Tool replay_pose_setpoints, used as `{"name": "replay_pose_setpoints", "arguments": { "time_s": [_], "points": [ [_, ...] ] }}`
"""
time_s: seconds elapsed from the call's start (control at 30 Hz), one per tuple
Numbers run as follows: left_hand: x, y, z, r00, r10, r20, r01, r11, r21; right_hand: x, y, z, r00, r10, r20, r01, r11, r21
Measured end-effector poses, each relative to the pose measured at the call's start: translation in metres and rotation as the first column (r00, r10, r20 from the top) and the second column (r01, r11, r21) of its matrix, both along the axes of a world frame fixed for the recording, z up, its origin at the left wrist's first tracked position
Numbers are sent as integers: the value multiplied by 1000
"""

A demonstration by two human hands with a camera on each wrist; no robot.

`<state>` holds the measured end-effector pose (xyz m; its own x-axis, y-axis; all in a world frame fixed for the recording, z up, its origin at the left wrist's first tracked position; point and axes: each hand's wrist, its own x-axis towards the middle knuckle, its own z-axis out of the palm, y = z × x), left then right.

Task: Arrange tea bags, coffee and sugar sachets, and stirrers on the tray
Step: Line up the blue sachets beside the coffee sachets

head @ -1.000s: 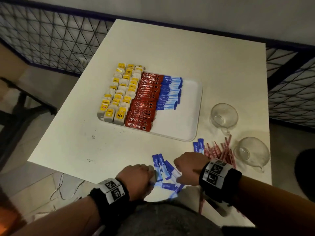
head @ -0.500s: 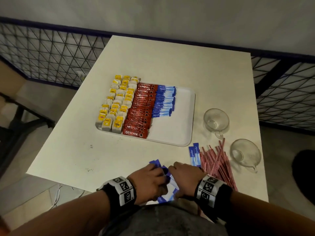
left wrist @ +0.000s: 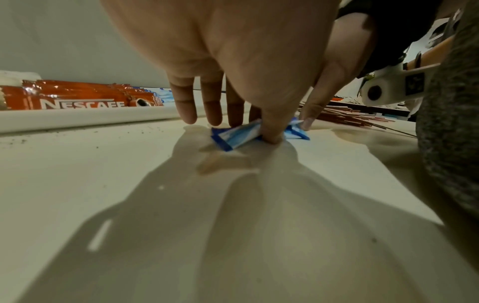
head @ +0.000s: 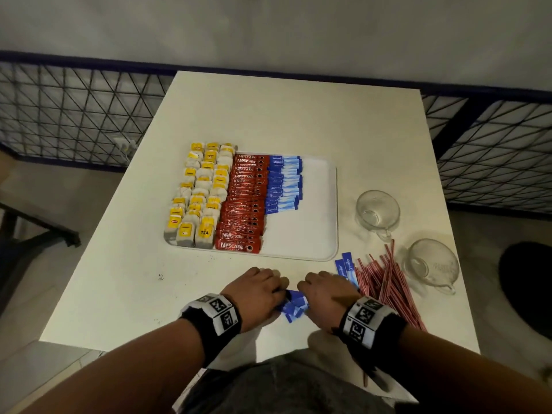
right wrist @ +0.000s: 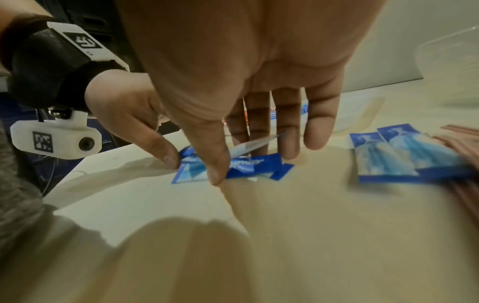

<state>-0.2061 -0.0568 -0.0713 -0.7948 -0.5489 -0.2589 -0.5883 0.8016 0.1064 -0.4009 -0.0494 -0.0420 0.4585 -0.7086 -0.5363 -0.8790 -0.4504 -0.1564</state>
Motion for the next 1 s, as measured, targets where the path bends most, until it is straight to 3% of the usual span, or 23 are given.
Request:
{"name": "replay_pose_setpoints", "arguments": {
  "time_s": [0.17, 0.27, 0.37, 0.47, 0.53, 0.6, 0.63, 0.7, 0.73, 0.77, 0.83, 0.87, 0.93, 1.0],
  "points": [
    [4, -1, 4, 997, 71, 15, -70, 996, -62, -2, -3, -1, 997, 8, -75, -11, 999, -39],
    [8, -4, 2, 971, 186, 149, -186, 982, -16, -2, -3, -4, 993, -16, -119, 9, 998, -61],
    [-4, -2, 12, 944, 274, 183, -277, 961, -14, 8, -2, -5, 986, -22, -166, 18, 1000, -24],
    [-13, -4, 16, 867, 423, 263, -460, 882, 101, 13, 1, -5, 985, -64, -158, 63, 998, -9],
    [-9, -9, 23, 824, 519, 226, -561, 803, 202, 8, 0, -3, 988, -119, -100, 120, 993, 6],
    [0, -14, 27, 708, 702, 73, -656, 616, 435, 3, -9, 3, 978, -205, 33, 204, 978, 45],
    [1, -16, 30, 594, 805, 9, -653, 475, 589, 2, -15, 8, 946, -289, 145, 276, 956, 103],
    [-3, -18, 39, 230, 972, -50, -461, 154, 874, 3, -29, 18, 791, -491, 365, 396, 866, 306],
    [-8, -20, 46, 60, 998, -2, -306, 20, 952, 5, -35, 23, 685, -584, 436, 422, 806, 416],
    [-12, -23, 51, -43, 998, 40, -183, -47, 982, 7, -41, 29, 583, -656, 479, 431, 750, 503],
    [-23, -28, 58, -61, 998, -8, -102, 1, 995, 13, -50, 40, 466, -705, 534, 419, 708, 569],
    [-27, -30, 62, -53, 997, -59, -93, 54, 994, 17, -54, 44, 448, -697, 560, 407, 716, 566],
    [-33, -37, 65, -104, 984, -141, -105, 130, 986, 23, -62, 51, 461, -658, 596, 400, 753, 522],
    [-33, -43, 65, -165, 973, -162, -123, 143, 982, 26, -67, 56, 449, -648, 615, 396, 762, 513]
  ]
}}
